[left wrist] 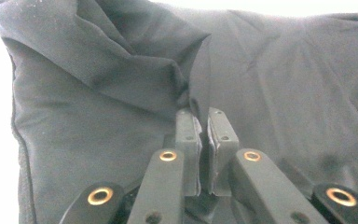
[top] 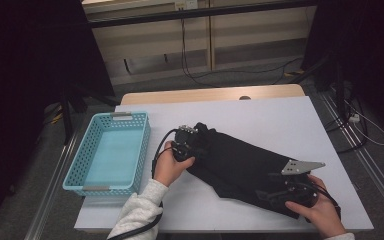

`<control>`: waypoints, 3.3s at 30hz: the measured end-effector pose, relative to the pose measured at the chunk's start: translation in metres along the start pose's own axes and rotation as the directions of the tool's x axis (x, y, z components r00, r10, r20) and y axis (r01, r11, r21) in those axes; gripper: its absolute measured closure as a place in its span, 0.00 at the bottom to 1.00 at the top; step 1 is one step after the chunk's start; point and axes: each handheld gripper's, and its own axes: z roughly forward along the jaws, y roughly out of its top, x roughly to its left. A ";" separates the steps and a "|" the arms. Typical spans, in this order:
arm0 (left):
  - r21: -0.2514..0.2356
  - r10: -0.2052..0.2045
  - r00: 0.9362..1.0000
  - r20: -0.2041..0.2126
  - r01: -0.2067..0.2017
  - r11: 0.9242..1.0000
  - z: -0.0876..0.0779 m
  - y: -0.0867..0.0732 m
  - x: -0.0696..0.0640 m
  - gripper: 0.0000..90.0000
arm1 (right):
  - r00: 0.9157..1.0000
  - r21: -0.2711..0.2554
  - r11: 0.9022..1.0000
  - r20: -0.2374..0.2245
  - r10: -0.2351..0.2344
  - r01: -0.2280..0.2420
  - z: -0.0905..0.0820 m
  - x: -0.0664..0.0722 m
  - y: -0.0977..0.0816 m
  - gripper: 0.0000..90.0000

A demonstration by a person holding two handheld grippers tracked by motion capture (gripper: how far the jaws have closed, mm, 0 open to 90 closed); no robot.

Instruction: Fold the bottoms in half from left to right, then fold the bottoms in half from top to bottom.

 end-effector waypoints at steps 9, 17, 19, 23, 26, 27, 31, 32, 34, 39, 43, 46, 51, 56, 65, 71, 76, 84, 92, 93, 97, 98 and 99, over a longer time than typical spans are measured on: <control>-0.014 -0.006 1.000 -0.002 0.006 1.000 -0.003 0.000 -0.001 0.95 | 1.000 -0.002 1.000 0.002 0.002 -0.002 -0.001 0.000 0.000 0.23; 0.014 0.029 0.999 0.033 -0.030 0.999 0.010 -0.001 -0.014 0.94 | 1.000 0.000 1.000 -0.008 -0.002 0.002 0.003 -0.001 0.002 0.23; 0.018 0.032 0.999 0.039 -0.033 0.999 0.012 -0.002 -0.015 0.94 | 1.000 0.002 1.000 -0.010 -0.003 0.003 0.003 -0.001 0.002 0.23; 0.025 0.038 0.998 0.045 -0.039 0.999 0.015 -0.003 -0.016 0.94 | 1.000 0.003 1.000 -0.010 -0.001 0.001 0.003 -0.001 0.001 0.23; 0.026 0.042 0.998 0.045 -0.043 0.999 0.016 -0.004 -0.018 0.94 | 1.000 0.003 1.000 -0.009 -0.005 0.005 0.003 0.000 0.002 0.23; 0.026 0.042 0.998 0.045 -0.043 0.999 0.016 -0.004 -0.018 0.94 | 1.000 0.004 1.000 -0.009 -0.005 0.005 0.003 0.000 0.002 0.23; 0.018 0.044 0.998 0.049 -0.045 0.999 0.017 -0.003 -0.019 0.94 | 1.000 0.009 1.000 -0.012 -0.005 0.006 0.003 0.000 0.001 0.23; 0.016 0.041 0.998 0.050 -0.042 0.999 0.016 -0.003 -0.019 0.94 | 1.000 0.010 1.000 -0.013 -0.006 0.007 0.003 0.000 0.001 0.23; 0.012 0.039 0.998 0.048 -0.040 0.999 0.016 -0.003 -0.018 0.94 | 1.000 0.009 1.000 -0.012 -0.007 0.007 0.003 0.000 0.001 0.23; 0.008 0.041 0.998 0.052 -0.041 0.999 0.015 -0.002 -0.019 0.94 | 1.000 0.008 1.000 -0.013 -0.006 0.006 0.004 0.000 0.001 0.23; 0.004 0.039 0.998 0.056 -0.040 0.999 0.015 -0.001 -0.020 0.94 | 1.000 0.010 1.000 -0.012 -0.007 0.007 0.004 0.000 0.001 0.23; -0.001 0.041 0.997 0.062 -0.041 0.999 0.015 0.000 -0.022 0.94 | 1.000 0.008 1.000 -0.012 -0.007 0.007 0.003 0.000 0.001 0.23; -0.004 0.049 0.996 0.075 -0.049 0.999 0.018 0.001 -0.026 0.94 | 1.000 0.009 1.000 -0.010 -0.005 0.005 0.003 0.000 0.000 0.23; -0.010 0.054 0.995 0.089 -0.053 0.999 0.019 0.002 -0.028 0.94 | 1.000 0.007 1.000 -0.008 -0.006 0.006 0.002 0.000 0.000 0.23; -0.016 0.064 0.992 0.112 -0.063 0.998 0.023 0.003 -0.035 0.94 | 1.000 0.008 1.000 -0.007 -0.002 0.002 0.002 0.000 -0.001 0.23; -0.004 0.087 0.988 0.128 -0.088 0.996 0.030 0.004 -0.043 0.94 | 1.000 0.009 1.000 -0.006 -0.002 0.002 0.001 0.000 -0.001 0.23; -0.013 0.111 0.982 0.153 -0.110 0.994 0.034 0.006 -0.055 0.94 | 1.000 0.008 1.000 -0.005 -0.001 0.001 0.001 0.000 -0.002 0.23; -0.039 0.128 0.977 0.172 -0.123 0.992 0.038 0.005 -0.061 0.82 | 1.000 0.010 1.000 -0.005 -0.002 0.002 0.001 0.000 -0.002 0.23; -0.121 0.121 0.978 0.167 -0.101 0.987 0.024 0.010 -0.054 0.49 | 1.000 0.007 1.000 -0.003 -0.001 0.001 0.002 0.000 -0.001 0.23; -0.129 0.113 0.980 0.162 -0.092 0.987 0.023 0.010 -0.052 0.44 | 1.000 0.010 1.000 -0.004 -0.003 0.003 0.002 0.001 -0.001 0.23; -0.133 0.119 0.986 0.120 -0.103 0.986 0.019 0.008 -0.044 0.37 | 1.000 0.010 1.000 0.016 -0.025 0.025 0.005 0.005 0.004 0.23; -0.136 0.122 0.986 0.111 -0.106 0.985 0.018 0.008 -0.042 0.35 | 0.999 0.008 1.000 0.027 -0.028 0.028 0.006 0.006 0.005 0.23; -0.142 0.119 0.988 0.103 -0.104 0.985 0.016 0.008 -0.041 0.34 | 0.999 0.006 0.999 0.038 -0.033 0.033 0.007 0.007 0.007 0.24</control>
